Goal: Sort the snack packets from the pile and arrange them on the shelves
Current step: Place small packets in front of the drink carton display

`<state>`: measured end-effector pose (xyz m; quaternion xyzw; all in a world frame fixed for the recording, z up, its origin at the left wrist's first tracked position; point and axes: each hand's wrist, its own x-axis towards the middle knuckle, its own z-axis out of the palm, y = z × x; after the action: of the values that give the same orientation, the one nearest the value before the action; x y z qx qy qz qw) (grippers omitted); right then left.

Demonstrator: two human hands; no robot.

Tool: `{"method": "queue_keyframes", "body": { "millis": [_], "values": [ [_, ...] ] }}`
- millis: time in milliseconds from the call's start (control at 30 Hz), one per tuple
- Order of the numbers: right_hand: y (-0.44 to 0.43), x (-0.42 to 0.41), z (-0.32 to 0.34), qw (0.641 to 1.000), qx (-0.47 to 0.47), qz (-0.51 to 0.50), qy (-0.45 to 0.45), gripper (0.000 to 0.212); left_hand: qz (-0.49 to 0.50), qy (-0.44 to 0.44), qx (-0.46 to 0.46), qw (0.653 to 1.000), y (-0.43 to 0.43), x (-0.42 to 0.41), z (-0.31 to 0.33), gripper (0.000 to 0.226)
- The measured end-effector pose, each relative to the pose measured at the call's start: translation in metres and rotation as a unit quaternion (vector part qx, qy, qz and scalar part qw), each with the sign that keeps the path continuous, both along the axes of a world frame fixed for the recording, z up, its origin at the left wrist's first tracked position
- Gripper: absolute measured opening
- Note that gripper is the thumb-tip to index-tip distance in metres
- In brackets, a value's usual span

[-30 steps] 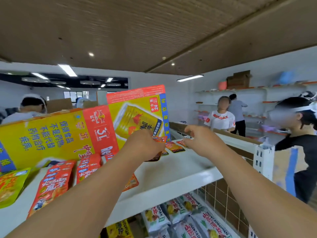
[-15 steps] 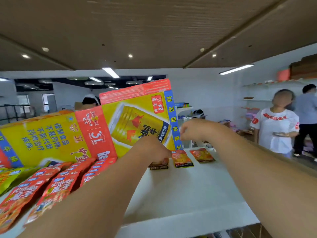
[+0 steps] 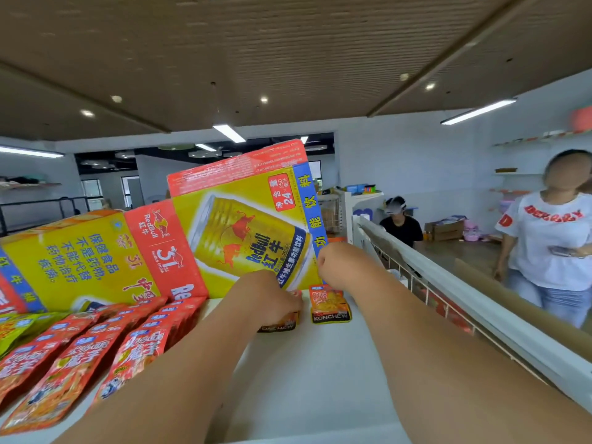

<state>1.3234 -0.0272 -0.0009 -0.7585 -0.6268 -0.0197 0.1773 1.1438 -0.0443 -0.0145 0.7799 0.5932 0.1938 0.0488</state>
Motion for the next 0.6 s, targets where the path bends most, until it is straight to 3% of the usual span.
{"method": "queue_keyframes", "body": {
  "millis": [200,367,500,600],
  "values": [
    [0.007,0.010,-0.011,1.000,0.002,0.001,0.019,0.018,0.003,-0.002,-0.006,1.000,-0.001,-0.001,-0.002,0.049],
    [0.013,0.007,-0.015,1.000,0.001,0.000,0.024,0.039,0.007,-0.010,0.007,1.000,-0.005,0.001,-0.001,0.048],
    [0.011,0.006,-0.013,1.000,-0.006,-0.001,0.022,0.039,0.003,-0.003,-0.002,1.000,-0.006,0.001,-0.001,0.046],
    [0.007,0.005,-0.012,1.000,-0.012,0.012,0.021,0.023,0.000,-0.001,-0.006,1.000,-0.006,-0.001,0.000,0.045]
  ]
}}
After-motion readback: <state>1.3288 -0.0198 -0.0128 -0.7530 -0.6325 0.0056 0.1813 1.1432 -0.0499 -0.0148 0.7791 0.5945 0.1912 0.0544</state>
